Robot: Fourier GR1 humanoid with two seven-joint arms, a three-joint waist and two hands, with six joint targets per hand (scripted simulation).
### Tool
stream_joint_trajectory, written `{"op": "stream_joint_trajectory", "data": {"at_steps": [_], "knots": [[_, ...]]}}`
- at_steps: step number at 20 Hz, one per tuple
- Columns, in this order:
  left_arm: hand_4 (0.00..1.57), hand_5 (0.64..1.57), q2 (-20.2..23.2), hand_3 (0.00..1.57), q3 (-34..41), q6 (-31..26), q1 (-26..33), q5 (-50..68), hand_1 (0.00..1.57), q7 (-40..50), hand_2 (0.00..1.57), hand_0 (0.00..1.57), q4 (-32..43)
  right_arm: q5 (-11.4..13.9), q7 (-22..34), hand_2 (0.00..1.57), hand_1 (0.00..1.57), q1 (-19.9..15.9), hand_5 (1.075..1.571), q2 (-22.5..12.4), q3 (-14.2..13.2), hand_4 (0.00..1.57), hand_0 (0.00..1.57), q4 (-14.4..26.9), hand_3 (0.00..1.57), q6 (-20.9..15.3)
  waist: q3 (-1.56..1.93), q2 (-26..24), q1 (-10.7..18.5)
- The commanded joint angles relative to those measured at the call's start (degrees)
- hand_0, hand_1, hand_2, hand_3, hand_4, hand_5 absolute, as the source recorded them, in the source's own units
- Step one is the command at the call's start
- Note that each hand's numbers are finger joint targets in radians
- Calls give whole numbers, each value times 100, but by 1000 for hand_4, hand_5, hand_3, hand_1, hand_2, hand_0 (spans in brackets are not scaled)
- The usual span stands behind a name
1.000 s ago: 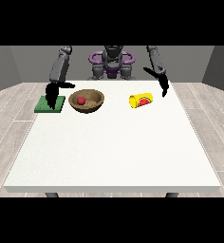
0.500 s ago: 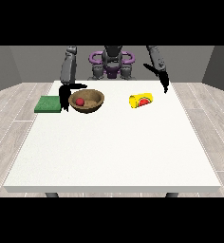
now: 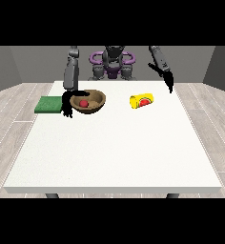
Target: Pick the cup and pour the ball into the bowl, then pick the bowl and place it on the pad
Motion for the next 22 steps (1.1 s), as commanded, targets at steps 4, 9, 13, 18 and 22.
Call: {"op": "stream_joint_trajectory", "data": {"at_steps": [4, 9, 13, 18, 22], "knots": [[0, 708, -25, 0, -292, -245, -444, -52, 0, 104, 0, 0, -359, 1439, 409, 1571, 1571, 564, 1538, -417, 1009, 1081, 1571, 526, 1571, -1439, 71, 590, 744], [0, 708, -63, 0, -483, -298, -689, -152, 0, 76, 0, 0, -533, 2230, 342, 1571, 1571, 885, 1566, -1163, 1354, 1307, 1571, 363, 1571, -2571, 51, 1002, 1274], [0, 716, -148, 0, -557, -310, -757, -177, 0, 157, 0, 0, -464, 2461, 783, 1571, 1571, 996, 1570, -1665, 1403, 1287, 1571, 192, 1571, -3017, 44, 782, 1458], [0, 711, -243, 0, -584, -401, -545, -146, 0, 254, 0, 0, -51, 2370, 2151, 1571, 1571, 850, 1571, -1948, 1470, 1179, 1571, 46, 1571, -2652, 49, -51, 1423], [0, 707, -253, 0, -264, -161, -462, -74, 0, 86, 0, 0, 597, 2764, 3230, 1571, 1571, 478, 1570, -1941, 2017, 1183, 1571, -263, 1571, -2438, 68, -509, 945]]}}
